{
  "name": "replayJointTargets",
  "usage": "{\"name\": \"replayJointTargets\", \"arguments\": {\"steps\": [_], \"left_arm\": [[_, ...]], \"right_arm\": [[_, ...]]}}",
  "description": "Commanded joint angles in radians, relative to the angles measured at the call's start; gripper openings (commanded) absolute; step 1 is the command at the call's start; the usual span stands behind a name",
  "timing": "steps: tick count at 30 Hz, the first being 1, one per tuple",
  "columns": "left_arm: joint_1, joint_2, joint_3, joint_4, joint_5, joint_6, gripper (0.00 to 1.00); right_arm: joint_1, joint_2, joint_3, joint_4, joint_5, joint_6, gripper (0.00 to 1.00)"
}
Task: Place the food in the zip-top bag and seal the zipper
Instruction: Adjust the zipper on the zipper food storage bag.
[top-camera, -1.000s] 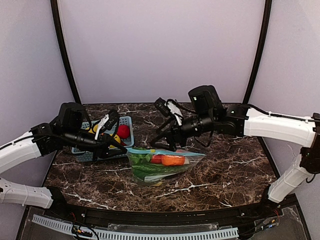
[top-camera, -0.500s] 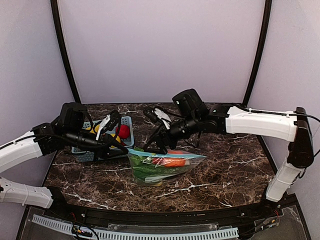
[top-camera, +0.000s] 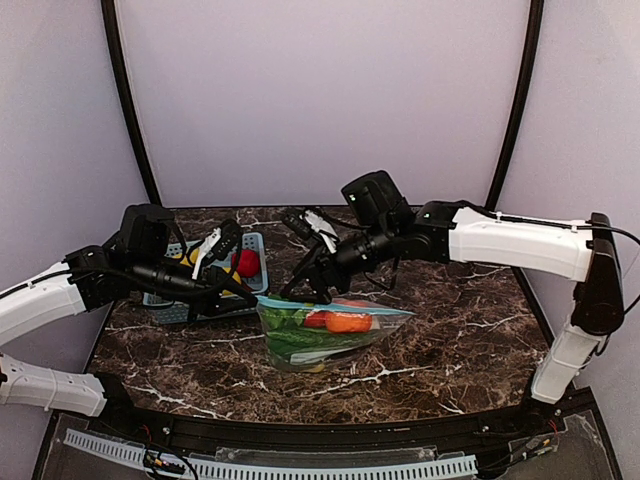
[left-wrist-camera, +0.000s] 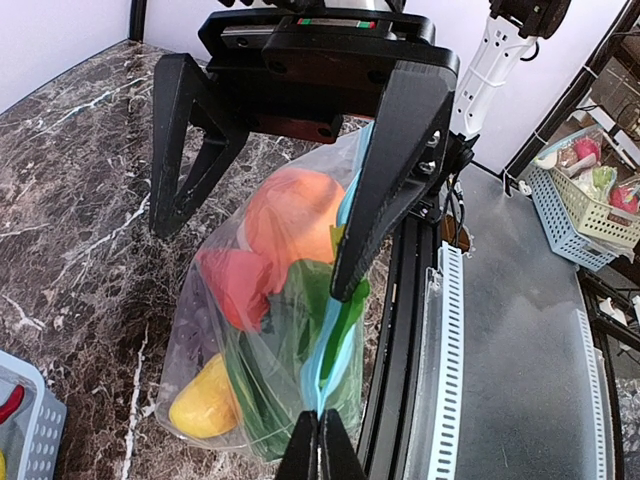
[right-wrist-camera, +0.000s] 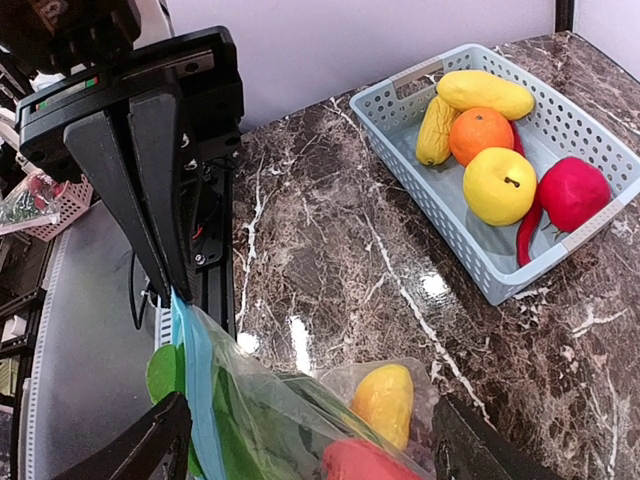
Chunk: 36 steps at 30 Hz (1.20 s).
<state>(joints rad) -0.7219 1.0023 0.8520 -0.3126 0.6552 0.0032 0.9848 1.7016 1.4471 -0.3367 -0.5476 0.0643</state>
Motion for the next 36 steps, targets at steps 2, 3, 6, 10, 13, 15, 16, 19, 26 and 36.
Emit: {"name": "replayJointTargets", "arguments": {"steps": [2, 3, 6, 10, 13, 15, 16, 19, 26, 36], "left_arm": [[0.003, -0.005, 0.006, 0.011, 0.017, 0.019, 0.01], [0.003, -0.006, 0.007, 0.011, 0.018, 0.019, 0.01], [0.003, -0.007, 0.008, 0.01, 0.019, 0.021, 0.01], [0.003, -0.004, 0.012, 0.007, 0.022, 0.024, 0.01], [0.003, -0.004, 0.016, 0.007, 0.026, 0.026, 0.01], [0.003, -0.002, 0.019, 0.007, 0.029, 0.027, 0.01], [0.003, 0.0, 0.022, 0.006, 0.031, 0.028, 0.01], [0.003, 0.003, 0.031, -0.001, 0.035, 0.032, 0.01], [0.003, 0.01, 0.065, -0.059, 0.024, 0.076, 0.01], [0.003, 0.023, 0.113, -0.098, 0.016, 0.113, 0.01]], "right_arm": [[0.014, 0.024, 0.027, 0.007, -0.035, -0.007, 0.81], [0.014, 0.027, 0.028, 0.005, -0.036, -0.009, 0.81], [0.014, 0.037, 0.033, -0.009, -0.045, -0.019, 0.81], [0.017, 0.049, 0.044, -0.034, -0.071, -0.045, 0.81], [0.017, 0.072, 0.068, -0.072, -0.07, -0.058, 0.82], [0.016, 0.092, 0.09, -0.099, -0.066, -0.058, 0.82], [0.017, 0.103, 0.099, -0.11, -0.065, -0.079, 0.82], [0.017, 0.126, 0.12, -0.135, -0.059, -0.091, 0.82], [0.024, 0.158, 0.153, -0.189, -0.098, -0.145, 0.81], [0.029, 0.231, 0.227, -0.347, 0.013, -0.249, 0.81]]}}
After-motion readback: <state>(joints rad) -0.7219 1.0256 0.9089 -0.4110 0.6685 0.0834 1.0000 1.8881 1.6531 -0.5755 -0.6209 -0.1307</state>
